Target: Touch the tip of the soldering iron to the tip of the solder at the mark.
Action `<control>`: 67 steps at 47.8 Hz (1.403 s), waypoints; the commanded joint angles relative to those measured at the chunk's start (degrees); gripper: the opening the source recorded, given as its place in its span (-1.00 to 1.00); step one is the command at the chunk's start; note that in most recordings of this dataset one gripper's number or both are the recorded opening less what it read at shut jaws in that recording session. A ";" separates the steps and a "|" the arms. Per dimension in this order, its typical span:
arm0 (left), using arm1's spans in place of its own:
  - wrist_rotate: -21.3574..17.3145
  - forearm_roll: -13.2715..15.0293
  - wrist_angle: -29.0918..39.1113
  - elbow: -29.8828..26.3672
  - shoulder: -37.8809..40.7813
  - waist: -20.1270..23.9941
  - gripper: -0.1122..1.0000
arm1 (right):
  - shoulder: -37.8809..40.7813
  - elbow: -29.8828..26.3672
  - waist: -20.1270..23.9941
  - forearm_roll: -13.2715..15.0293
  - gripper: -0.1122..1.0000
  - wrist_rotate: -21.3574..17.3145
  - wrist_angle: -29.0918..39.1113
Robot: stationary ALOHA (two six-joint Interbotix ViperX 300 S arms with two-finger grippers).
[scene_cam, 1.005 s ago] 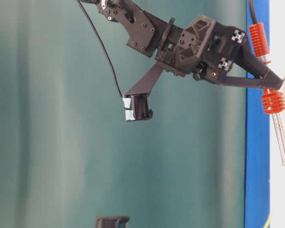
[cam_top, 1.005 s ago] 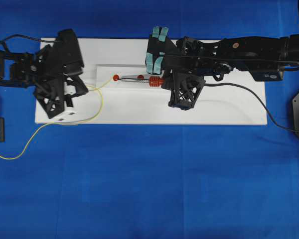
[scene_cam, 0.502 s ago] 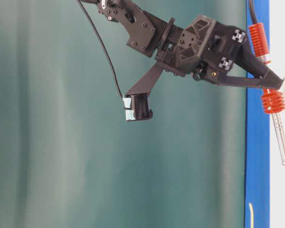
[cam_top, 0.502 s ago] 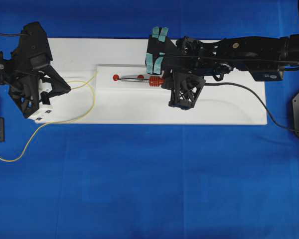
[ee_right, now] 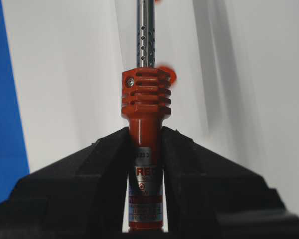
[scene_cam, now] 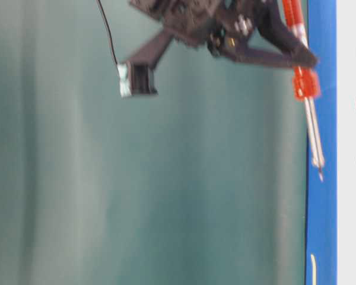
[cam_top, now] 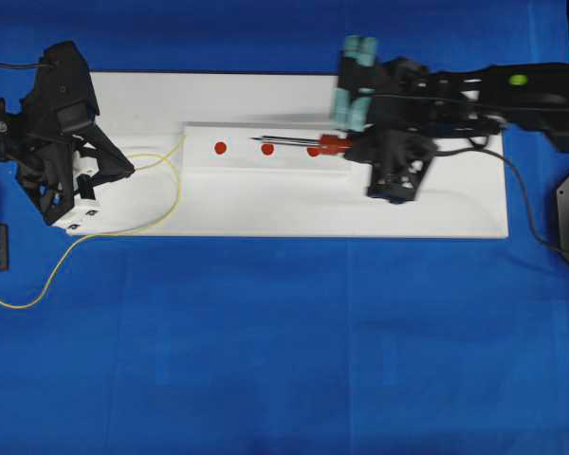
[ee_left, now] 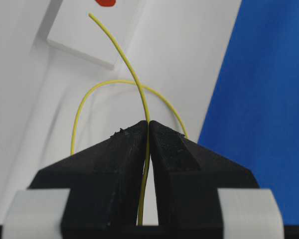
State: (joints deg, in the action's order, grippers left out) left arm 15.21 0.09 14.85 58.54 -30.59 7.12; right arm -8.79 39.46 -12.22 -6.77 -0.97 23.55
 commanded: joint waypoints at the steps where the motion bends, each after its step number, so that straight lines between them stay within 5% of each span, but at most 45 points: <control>1: 0.09 0.00 -0.18 -0.70 -0.26 0.09 -0.74 | -4.22 2.11 -0.09 0.09 -0.68 0.00 -0.44; 24: 0.35 0.00 -0.44 -4.04 3.08 0.09 -0.74 | -7.12 5.36 -0.18 0.88 -0.68 -1.41 -2.55; 50: -0.35 -0.18 0.18 -18.54 20.74 -1.76 -0.74 | -6.33 5.36 -0.18 0.88 -0.68 -1.49 -2.55; 67: -0.18 -0.18 0.18 -21.53 28.21 -1.67 -0.74 | -6.15 5.62 -0.26 0.88 -0.68 -1.49 -2.72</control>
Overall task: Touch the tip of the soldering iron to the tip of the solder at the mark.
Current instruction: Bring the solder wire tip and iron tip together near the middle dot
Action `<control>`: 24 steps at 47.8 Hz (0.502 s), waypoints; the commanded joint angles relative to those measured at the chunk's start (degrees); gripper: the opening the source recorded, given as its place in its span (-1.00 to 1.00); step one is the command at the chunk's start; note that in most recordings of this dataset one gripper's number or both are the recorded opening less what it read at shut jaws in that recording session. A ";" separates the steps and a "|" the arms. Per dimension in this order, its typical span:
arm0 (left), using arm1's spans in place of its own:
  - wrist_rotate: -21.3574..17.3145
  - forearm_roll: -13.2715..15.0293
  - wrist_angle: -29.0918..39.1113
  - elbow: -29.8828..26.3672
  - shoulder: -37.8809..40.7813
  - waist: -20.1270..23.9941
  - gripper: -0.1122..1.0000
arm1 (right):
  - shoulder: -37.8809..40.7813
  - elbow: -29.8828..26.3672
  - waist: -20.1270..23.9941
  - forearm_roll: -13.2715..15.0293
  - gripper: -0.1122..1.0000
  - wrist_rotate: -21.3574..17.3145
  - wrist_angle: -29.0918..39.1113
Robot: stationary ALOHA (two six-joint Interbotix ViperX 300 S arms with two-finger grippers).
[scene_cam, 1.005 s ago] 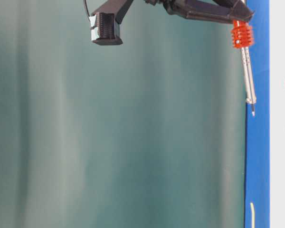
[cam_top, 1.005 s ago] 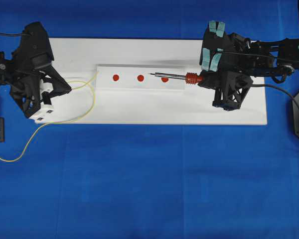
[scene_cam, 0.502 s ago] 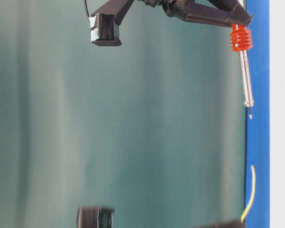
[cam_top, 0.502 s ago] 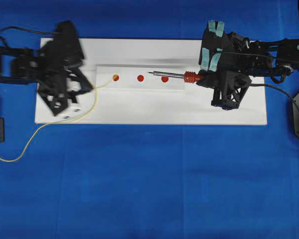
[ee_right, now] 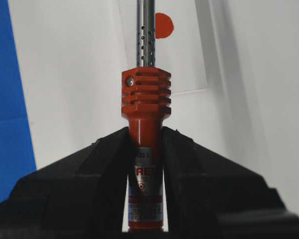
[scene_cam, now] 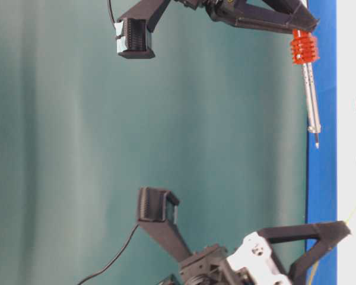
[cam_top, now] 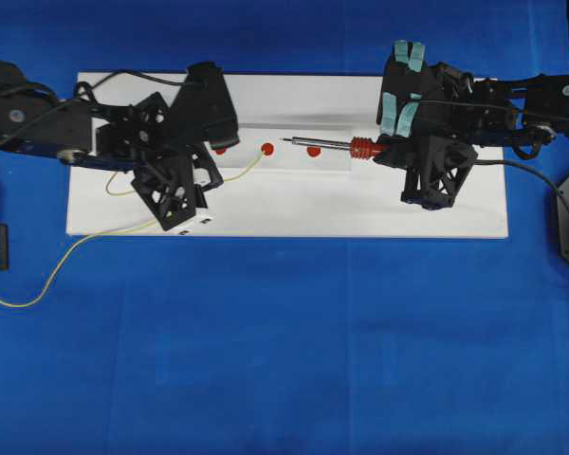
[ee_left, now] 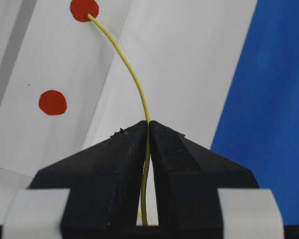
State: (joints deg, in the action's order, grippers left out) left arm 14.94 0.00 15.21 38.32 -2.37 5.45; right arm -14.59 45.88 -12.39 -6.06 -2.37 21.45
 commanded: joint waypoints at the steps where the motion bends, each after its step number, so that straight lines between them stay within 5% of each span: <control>1: 0.18 -0.09 -0.18 -1.23 0.18 0.09 -0.74 | -0.35 -0.70 0.00 0.18 -0.68 -0.09 -0.70; 24: 0.35 -0.09 0.18 -1.14 0.26 0.18 -0.74 | 2.81 -2.37 0.00 0.18 -0.68 -0.18 -0.62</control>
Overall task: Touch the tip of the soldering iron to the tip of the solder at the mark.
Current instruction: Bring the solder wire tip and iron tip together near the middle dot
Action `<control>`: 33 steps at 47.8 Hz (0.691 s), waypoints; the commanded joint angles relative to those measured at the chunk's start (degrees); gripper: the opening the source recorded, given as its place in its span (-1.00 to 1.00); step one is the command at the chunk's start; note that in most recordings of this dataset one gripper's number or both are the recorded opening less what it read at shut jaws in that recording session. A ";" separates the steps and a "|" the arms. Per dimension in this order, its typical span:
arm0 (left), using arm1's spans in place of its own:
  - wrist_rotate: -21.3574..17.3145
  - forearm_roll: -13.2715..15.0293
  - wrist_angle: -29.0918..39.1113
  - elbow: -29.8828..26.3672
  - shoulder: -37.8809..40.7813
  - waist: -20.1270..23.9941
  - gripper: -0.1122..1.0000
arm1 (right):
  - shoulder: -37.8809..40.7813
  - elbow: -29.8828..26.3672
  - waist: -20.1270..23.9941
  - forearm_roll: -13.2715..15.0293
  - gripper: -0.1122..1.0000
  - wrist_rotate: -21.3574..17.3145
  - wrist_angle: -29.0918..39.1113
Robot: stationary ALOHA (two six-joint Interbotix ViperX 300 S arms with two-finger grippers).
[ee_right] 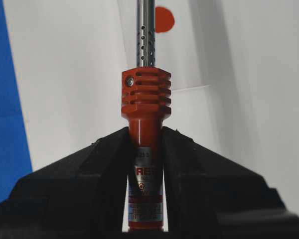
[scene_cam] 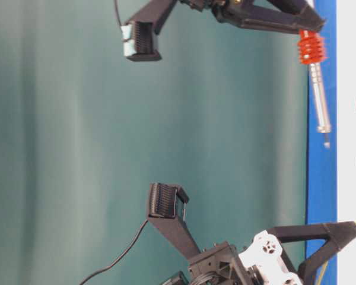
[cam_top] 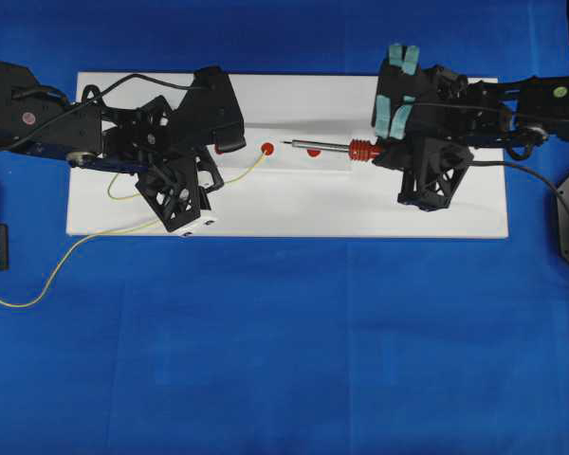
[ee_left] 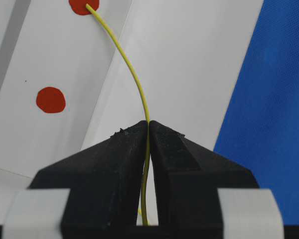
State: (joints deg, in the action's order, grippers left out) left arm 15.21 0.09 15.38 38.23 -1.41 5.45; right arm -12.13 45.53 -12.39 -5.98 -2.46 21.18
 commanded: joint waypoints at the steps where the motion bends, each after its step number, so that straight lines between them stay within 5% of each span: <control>1: 0.09 -0.18 0.00 -1.05 -0.70 0.09 -0.74 | 0.62 -2.29 0.00 0.09 -0.68 -0.09 -0.35; 33: -0.18 -0.18 0.70 -1.85 -0.35 0.09 -0.74 | 7.21 -5.98 -0.09 0.09 -0.68 -0.09 0.79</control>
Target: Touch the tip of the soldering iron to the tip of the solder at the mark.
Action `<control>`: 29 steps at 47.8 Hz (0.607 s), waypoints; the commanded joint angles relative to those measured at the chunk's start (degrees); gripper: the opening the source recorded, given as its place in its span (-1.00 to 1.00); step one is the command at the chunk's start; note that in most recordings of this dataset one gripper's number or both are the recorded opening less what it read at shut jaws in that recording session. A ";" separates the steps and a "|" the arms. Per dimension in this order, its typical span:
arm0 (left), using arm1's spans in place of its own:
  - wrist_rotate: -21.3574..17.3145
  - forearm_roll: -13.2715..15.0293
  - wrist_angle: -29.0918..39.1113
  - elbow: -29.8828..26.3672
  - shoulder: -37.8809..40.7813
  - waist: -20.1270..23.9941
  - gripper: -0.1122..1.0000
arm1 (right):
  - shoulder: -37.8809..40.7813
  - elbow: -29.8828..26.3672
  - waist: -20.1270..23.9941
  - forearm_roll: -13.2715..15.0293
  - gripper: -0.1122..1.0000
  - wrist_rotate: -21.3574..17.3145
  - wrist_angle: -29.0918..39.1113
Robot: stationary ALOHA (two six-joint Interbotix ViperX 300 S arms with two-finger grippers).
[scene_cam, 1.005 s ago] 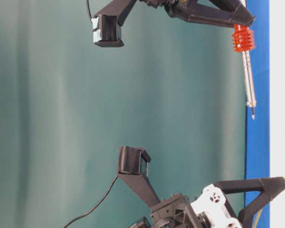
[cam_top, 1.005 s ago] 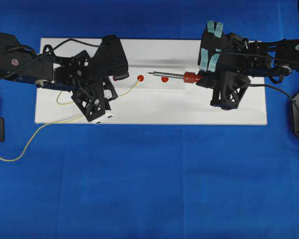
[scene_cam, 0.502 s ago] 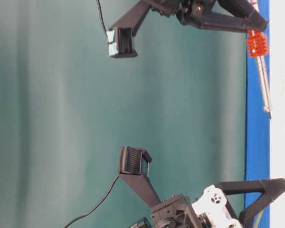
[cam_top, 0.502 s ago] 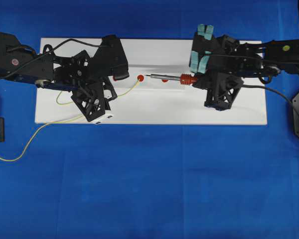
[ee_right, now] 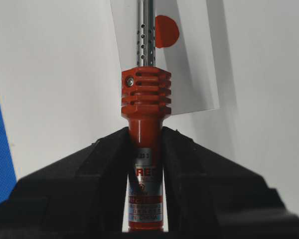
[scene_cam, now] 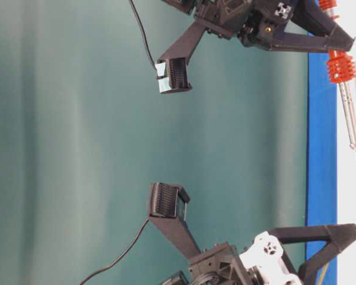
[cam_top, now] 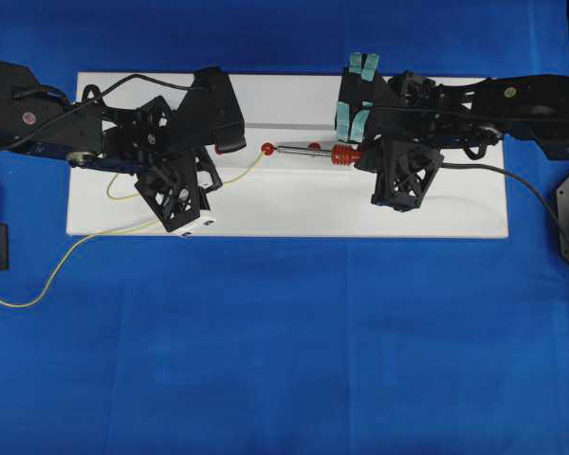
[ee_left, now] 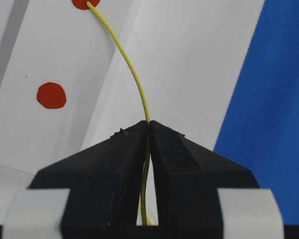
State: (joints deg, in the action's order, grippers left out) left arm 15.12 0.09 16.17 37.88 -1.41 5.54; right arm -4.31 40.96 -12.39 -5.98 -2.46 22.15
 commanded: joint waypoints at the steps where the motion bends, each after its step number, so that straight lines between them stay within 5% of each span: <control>1: -0.09 -0.18 0.00 -1.58 -0.35 0.00 -0.74 | -0.62 -1.41 0.00 0.09 -0.68 -0.09 -0.18; 29: -0.35 -0.18 2.90 -2.99 0.44 0.09 -0.74 | -0.62 -1.41 -0.09 0.00 -0.68 -0.09 0.26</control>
State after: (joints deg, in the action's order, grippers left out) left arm 14.85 0.00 19.25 35.95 -0.35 5.45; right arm -4.31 40.96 -12.39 -5.98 -2.46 22.50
